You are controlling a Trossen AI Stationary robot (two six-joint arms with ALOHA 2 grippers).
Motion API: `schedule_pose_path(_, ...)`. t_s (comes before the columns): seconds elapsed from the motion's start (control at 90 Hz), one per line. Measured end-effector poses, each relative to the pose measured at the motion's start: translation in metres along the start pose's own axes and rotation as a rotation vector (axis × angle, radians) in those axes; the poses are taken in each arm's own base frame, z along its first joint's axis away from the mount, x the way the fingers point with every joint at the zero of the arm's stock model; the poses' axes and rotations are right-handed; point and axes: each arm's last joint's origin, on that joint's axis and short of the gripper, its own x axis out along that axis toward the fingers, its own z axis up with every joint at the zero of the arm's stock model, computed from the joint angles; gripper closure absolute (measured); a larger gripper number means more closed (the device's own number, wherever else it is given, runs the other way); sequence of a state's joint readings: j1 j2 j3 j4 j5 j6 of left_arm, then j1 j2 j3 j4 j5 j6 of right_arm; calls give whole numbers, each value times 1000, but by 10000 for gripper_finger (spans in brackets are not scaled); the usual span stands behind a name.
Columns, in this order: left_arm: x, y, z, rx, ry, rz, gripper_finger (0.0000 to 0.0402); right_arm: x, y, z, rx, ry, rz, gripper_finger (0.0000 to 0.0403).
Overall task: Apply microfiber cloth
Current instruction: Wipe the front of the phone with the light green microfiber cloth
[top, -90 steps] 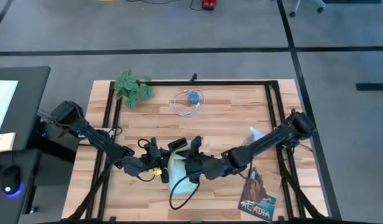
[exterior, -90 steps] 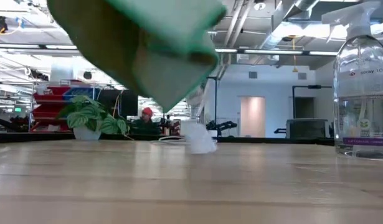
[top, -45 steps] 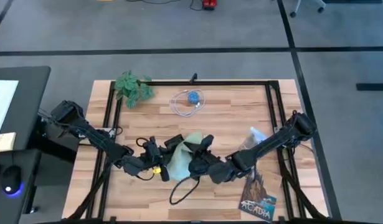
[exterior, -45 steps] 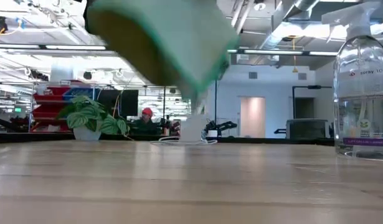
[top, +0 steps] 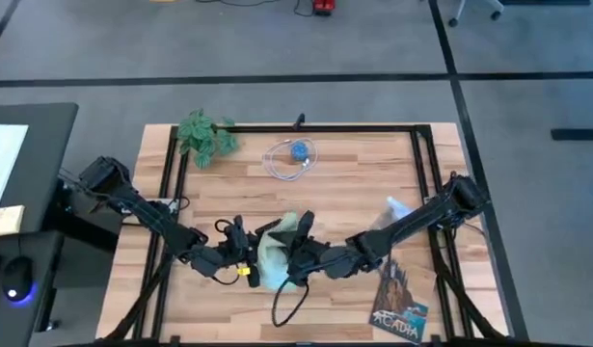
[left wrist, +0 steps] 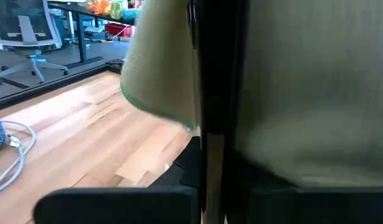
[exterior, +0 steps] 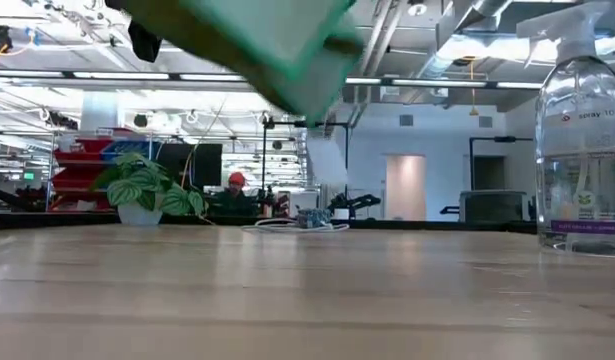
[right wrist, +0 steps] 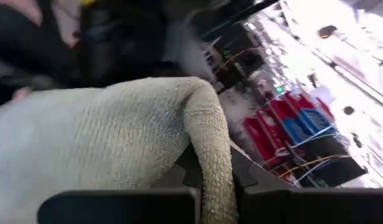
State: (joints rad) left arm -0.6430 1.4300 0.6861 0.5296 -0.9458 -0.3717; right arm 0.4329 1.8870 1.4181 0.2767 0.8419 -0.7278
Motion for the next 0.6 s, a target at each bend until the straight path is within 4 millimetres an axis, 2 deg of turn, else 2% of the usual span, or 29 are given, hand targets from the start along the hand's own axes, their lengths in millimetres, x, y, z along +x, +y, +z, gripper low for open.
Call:
schedule_pose_path(0.111,0,1,0,3,-8,19,395,-1,13,-6,-19,46,44,401)
schedule_pose_path(0.367,-2,-1,4,-6,-43,36,395,-18,32,-23,-16,242,75,401)
schedule_pose_path(0.6,-7,-8,13,-24,-95,-11,395,-27,52,-59,51,392,115,401)
